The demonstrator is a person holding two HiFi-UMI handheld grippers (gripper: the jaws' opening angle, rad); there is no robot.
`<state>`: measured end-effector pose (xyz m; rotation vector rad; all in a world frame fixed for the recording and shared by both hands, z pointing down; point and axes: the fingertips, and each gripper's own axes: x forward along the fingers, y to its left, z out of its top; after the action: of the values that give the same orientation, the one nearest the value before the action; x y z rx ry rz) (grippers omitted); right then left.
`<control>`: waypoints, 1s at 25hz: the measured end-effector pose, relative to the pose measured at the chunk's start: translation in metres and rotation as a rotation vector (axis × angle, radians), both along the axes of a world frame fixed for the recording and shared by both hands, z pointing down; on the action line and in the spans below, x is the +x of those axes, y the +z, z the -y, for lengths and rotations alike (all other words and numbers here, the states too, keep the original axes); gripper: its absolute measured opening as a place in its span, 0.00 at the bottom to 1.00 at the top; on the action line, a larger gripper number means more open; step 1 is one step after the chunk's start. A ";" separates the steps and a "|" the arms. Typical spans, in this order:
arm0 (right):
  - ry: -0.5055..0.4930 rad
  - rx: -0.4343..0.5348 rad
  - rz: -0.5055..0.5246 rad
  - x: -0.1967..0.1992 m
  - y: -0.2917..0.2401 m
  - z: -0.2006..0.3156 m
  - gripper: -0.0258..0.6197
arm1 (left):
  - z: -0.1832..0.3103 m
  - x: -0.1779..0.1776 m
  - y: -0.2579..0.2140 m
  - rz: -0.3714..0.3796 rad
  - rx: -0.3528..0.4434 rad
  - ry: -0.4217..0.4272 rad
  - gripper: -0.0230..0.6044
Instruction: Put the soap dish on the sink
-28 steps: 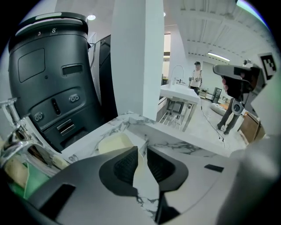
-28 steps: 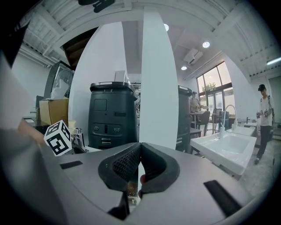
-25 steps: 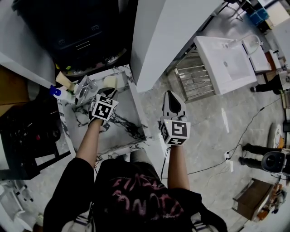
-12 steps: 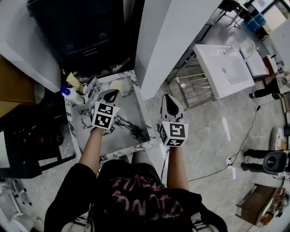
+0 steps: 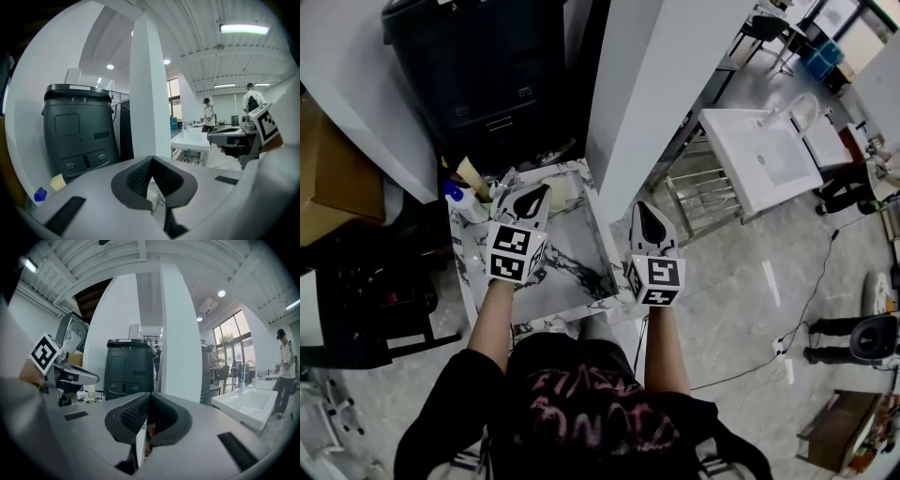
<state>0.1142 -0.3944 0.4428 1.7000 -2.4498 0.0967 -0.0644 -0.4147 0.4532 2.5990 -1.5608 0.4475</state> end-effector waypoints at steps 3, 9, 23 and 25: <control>-0.006 0.003 0.001 -0.005 -0.005 -0.004 0.06 | -0.012 -0.003 -0.020 -0.009 0.044 0.030 0.06; -0.024 0.027 -0.004 -0.021 -0.013 -0.012 0.06 | -0.029 -0.020 -0.047 -0.010 0.099 -0.004 0.06; -0.035 0.067 -0.023 -0.034 -0.034 -0.029 0.06 | -0.050 -0.037 -0.080 -0.073 0.160 -0.023 0.06; -0.038 0.074 -0.019 -0.034 -0.037 -0.032 0.06 | -0.052 -0.039 -0.081 -0.090 0.156 -0.025 0.06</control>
<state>0.0807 -0.3620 0.4059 1.6742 -2.5004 -0.0154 -0.1031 -0.3628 0.3726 2.6667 -1.6584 0.2107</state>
